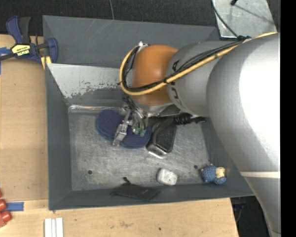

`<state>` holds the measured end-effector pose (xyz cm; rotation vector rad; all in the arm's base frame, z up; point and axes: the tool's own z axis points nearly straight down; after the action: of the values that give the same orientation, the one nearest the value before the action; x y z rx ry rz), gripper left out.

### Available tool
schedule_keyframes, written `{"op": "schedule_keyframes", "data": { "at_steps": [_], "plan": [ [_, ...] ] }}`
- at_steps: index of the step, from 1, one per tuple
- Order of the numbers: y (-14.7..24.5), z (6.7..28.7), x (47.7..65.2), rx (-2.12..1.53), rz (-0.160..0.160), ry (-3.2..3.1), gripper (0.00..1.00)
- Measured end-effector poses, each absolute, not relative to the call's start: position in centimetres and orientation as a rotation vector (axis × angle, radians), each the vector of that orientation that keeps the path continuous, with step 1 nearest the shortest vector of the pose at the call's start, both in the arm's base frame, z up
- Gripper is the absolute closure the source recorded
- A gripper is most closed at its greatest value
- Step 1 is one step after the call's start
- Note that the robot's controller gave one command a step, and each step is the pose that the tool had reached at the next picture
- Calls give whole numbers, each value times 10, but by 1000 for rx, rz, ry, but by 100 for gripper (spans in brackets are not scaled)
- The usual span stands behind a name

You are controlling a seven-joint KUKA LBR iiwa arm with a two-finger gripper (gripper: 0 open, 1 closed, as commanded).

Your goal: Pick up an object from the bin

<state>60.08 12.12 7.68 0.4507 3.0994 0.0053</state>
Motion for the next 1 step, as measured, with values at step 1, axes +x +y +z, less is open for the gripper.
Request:
{"op": "schedule_keyframes", "data": {
  "at_steps": [1],
  "plan": [
    [120, 110, 603, 453, 4, 3103, 100]
  ]
}}
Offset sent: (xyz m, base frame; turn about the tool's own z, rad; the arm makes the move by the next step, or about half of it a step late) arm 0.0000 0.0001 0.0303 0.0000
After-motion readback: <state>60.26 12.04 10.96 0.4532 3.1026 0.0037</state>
